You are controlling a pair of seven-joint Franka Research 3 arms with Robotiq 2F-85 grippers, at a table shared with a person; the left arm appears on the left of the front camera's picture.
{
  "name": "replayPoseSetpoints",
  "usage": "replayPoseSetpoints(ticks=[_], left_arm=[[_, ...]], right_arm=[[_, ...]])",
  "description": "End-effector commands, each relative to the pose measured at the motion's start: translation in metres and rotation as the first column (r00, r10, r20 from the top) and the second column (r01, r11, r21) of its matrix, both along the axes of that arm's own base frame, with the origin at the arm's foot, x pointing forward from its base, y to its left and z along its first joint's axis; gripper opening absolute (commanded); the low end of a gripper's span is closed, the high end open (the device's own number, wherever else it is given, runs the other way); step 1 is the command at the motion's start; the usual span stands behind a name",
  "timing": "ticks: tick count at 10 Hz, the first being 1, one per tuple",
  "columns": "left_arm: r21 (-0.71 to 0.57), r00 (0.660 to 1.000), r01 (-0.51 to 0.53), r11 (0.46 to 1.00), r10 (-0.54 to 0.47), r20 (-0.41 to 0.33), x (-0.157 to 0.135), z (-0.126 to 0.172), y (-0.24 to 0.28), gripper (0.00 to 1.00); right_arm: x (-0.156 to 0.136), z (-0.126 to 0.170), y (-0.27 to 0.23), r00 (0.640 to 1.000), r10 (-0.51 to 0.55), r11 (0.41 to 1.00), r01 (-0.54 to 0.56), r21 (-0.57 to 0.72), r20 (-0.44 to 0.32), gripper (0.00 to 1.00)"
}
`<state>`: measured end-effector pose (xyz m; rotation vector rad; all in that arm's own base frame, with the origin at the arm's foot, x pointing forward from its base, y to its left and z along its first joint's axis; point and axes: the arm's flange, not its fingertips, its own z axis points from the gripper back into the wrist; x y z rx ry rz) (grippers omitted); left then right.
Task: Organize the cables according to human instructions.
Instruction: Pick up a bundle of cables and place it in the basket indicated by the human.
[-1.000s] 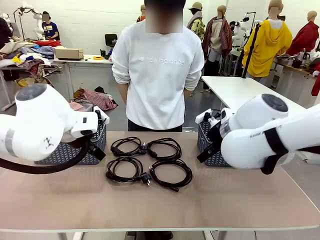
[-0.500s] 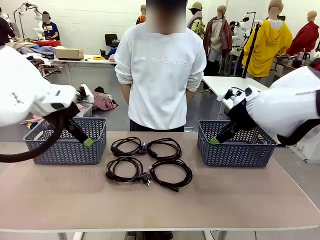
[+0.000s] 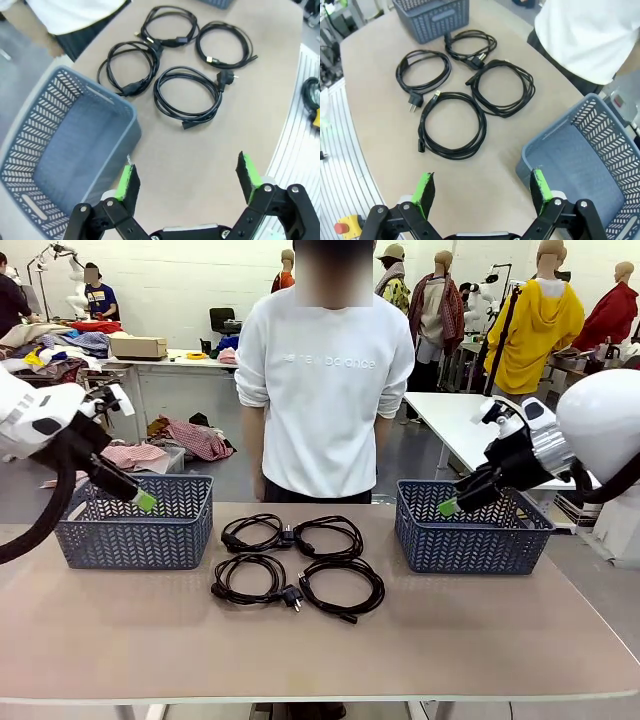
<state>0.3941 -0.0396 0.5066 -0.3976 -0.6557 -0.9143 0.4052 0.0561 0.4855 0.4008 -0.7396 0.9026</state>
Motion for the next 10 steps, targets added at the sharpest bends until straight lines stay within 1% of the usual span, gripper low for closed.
replayPoseSetpoints(ticks=[1,3,4,5,10], left_arm=[[-0.039,1.000,0.021,0.999,-0.021,0.007,0.007,-0.001,0.017,1.00],[-0.042,1.000,-0.008,0.999,0.008,0.005,0.011,0.001,0.025,1.00],[-0.039,0.999,-0.034,0.999,0.034,-0.003,0.015,0.003,0.023,1.00],[-0.031,1.000,-0.023,0.999,0.023,0.000,0.004,0.001,0.025,1.00],[-0.031,1.000,-0.023,0.999,0.023,0.000,0.004,0.001,0.025,1.00]], right_arm=[[0.006,-0.002,-0.011,0.998,0.058,0.997,-0.059,0.047,0.014,1.00],[0.003,-0.003,-0.017,0.997,0.066,0.996,-0.067,0.065,0.026,1.00],[0.002,-0.003,-0.016,0.999,0.040,0.997,-0.042,0.067,0.023,1.00],[-0.001,0.000,-0.013,0.999,0.037,0.998,-0.038,0.042,0.008,1.00],[-0.001,0.000,-0.013,0.999,0.037,0.998,-0.038,0.042,0.008,1.00]])
